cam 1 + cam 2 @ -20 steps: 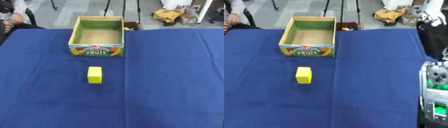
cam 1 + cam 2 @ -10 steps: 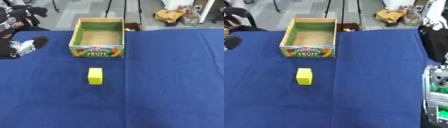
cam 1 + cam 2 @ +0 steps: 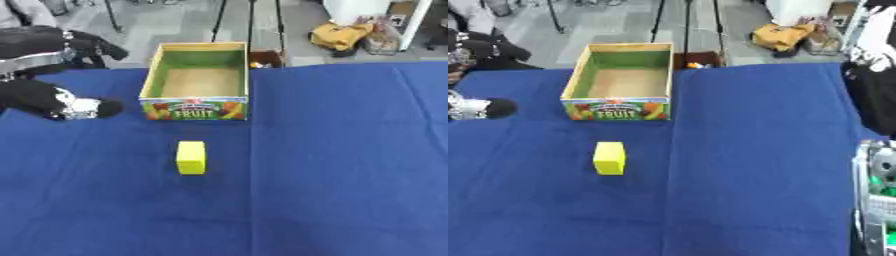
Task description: Pick up objects on the table and place them in the box.
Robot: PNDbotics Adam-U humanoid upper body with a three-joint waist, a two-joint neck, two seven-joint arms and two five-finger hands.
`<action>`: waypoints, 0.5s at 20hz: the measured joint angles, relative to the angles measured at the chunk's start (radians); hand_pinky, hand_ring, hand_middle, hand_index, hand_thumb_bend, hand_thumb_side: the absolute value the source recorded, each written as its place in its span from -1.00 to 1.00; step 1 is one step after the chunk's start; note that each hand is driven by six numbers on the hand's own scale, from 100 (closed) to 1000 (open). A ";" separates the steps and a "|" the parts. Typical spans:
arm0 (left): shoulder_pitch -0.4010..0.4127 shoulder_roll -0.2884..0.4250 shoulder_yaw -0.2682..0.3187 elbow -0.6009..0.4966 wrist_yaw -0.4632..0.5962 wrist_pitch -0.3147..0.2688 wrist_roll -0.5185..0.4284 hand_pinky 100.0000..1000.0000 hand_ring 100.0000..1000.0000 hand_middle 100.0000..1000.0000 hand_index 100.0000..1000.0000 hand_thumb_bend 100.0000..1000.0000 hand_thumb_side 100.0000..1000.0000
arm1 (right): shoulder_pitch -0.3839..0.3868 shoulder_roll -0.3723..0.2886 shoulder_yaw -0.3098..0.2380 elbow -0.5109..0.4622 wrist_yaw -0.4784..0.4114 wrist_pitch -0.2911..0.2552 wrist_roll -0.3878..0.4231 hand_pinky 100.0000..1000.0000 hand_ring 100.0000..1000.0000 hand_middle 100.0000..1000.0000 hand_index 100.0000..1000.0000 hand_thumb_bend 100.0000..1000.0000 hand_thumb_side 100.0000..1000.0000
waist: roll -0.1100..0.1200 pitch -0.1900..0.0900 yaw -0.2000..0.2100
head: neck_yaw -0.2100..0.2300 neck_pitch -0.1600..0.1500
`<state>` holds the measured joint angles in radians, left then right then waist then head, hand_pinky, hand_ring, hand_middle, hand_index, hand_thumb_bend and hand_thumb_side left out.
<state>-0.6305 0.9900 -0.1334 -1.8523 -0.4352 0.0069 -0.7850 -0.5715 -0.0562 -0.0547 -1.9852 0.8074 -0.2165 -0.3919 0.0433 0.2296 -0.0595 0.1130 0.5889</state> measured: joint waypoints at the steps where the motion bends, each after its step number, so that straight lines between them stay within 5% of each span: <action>1: -0.016 -0.004 -0.012 0.016 -0.009 0.001 -0.026 0.42 0.63 0.74 1.00 0.02 0.67 | 0.000 0.000 0.000 0.000 0.000 0.000 0.001 0.34 0.51 -0.01 0.56 -1.00 0.23 | 0.000 0.000 -0.002 | 0.001 -0.002; 10: -0.121 -0.082 -0.138 0.194 -0.058 0.020 -0.119 0.42 0.60 0.67 1.00 0.26 0.47 | 0.001 0.000 0.003 0.000 -0.008 -0.003 0.005 0.33 0.51 -0.02 0.56 -1.00 0.19 | 0.005 0.000 -0.010 | 0.017 -0.011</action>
<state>-0.7517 0.9085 -0.2713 -1.6580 -0.4931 0.0266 -0.9038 -0.5707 -0.0561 -0.0512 -1.9852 0.7998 -0.2193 -0.3867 0.0484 0.2291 -0.0699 0.1296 0.5780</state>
